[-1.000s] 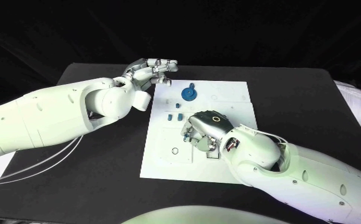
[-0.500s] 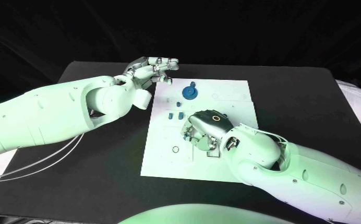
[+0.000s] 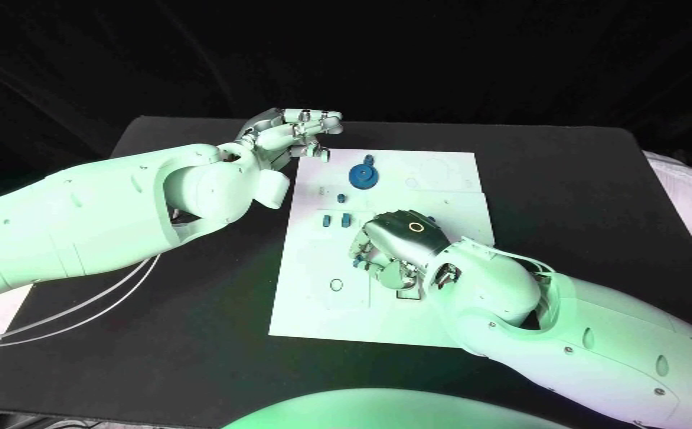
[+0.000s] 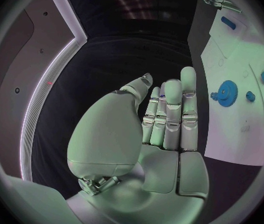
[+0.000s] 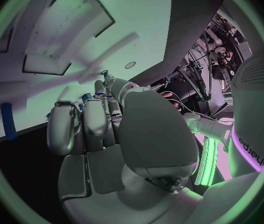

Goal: Assemble the parts on the task board

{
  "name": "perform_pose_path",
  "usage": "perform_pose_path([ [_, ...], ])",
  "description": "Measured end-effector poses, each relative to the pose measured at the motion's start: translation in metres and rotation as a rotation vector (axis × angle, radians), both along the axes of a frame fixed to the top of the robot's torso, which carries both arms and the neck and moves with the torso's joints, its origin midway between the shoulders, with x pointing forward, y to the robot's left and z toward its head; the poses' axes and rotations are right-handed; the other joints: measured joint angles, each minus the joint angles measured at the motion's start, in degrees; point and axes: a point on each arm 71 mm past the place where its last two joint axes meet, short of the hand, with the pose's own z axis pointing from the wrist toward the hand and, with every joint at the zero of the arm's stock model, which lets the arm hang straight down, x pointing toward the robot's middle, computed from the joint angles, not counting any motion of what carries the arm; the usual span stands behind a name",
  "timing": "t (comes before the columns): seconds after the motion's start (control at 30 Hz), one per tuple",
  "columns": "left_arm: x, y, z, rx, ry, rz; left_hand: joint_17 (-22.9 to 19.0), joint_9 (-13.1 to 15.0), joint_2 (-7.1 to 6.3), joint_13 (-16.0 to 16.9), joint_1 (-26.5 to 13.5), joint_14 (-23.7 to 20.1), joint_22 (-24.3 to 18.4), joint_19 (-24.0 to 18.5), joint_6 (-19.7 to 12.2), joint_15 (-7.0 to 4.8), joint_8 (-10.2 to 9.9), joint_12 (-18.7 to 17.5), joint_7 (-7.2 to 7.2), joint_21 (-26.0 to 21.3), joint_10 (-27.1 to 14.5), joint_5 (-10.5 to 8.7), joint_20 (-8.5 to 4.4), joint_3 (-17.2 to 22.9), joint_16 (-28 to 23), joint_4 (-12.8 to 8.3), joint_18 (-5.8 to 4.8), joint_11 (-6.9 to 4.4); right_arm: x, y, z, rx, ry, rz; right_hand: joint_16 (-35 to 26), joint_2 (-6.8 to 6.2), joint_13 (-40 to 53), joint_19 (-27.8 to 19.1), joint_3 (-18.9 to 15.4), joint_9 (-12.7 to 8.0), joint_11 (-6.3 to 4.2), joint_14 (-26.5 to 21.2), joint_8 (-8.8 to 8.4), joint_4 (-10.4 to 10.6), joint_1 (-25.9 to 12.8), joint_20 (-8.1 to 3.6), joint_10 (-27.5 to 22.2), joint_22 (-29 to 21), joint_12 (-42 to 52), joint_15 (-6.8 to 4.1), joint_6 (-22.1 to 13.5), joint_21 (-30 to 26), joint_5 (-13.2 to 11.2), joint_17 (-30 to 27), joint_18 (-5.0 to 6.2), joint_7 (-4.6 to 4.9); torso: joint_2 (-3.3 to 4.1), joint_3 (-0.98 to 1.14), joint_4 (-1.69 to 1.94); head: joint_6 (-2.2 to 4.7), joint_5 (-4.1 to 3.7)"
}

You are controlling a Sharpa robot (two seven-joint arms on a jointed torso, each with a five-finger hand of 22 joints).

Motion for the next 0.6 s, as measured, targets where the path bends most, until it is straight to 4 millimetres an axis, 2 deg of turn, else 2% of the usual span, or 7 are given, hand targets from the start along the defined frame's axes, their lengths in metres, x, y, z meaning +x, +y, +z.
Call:
perform_pose_path([
  [0.6, 0.0004, 0.0004, -0.0013, 0.002, 0.007, -0.002, -0.08, -0.05, 0.00, 0.05, 0.00, 0.00, -0.10, 0.00, -0.21, 0.00, 0.00, 0.24, 0.21, -0.33, -0.21, 0.00, 0.00, -0.15, 0.00, 0.16, 0.00, -0.21, -0.0008, 0.0001, -0.0007, -0.019, 0.002, -0.006, 0.00, 0.31, -0.03, 0.00, -0.01, 0.04, 0.02, 0.00, -0.22, 0.00, -0.31, 0.00, -0.02, 0.00, 0.02, 0.00, -0.02, 0.00, -0.13, 0.00, 0.00, 0.00, -0.03, -0.07, 0.02, -0.05, -0.09],
])
